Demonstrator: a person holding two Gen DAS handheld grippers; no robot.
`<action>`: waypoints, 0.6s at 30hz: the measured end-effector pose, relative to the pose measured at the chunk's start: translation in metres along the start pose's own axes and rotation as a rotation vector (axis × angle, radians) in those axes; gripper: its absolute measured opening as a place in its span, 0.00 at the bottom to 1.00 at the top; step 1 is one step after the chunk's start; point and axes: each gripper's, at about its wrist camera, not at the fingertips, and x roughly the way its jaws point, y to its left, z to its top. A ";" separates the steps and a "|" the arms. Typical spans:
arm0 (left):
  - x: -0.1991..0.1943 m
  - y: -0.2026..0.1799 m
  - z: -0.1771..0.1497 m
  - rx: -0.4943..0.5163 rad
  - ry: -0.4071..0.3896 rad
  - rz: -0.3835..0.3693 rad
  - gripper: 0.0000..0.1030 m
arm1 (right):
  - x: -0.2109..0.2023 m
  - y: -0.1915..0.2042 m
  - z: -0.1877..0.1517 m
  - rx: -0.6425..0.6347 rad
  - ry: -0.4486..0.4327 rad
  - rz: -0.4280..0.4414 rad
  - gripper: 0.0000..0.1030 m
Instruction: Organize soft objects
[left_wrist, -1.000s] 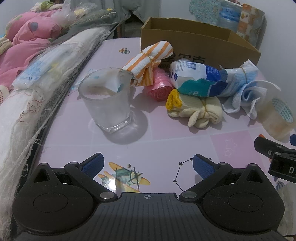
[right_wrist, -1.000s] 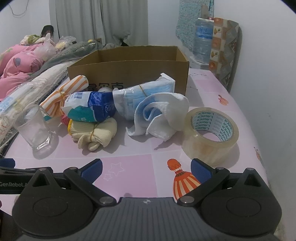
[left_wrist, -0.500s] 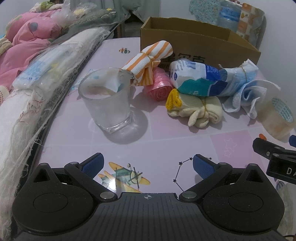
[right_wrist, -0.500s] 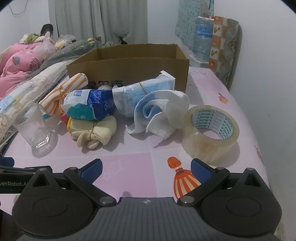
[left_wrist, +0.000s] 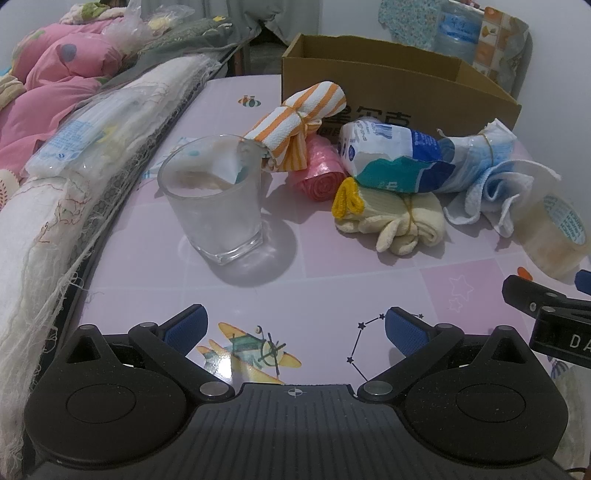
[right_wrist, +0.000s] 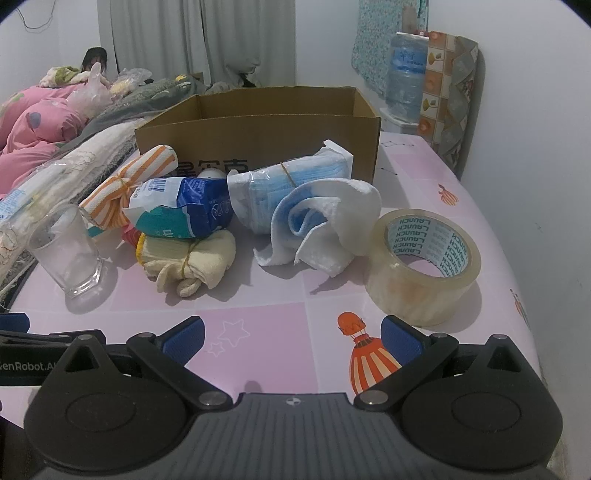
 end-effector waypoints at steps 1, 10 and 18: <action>0.000 0.000 0.000 0.000 0.000 0.000 1.00 | 0.000 0.000 0.000 0.000 0.000 0.000 0.71; -0.001 0.002 0.000 -0.002 0.000 0.001 1.00 | 0.000 0.001 0.000 0.000 -0.001 0.001 0.71; -0.010 0.005 0.002 0.027 -0.063 -0.004 1.00 | 0.000 -0.006 0.005 0.026 -0.036 0.030 0.71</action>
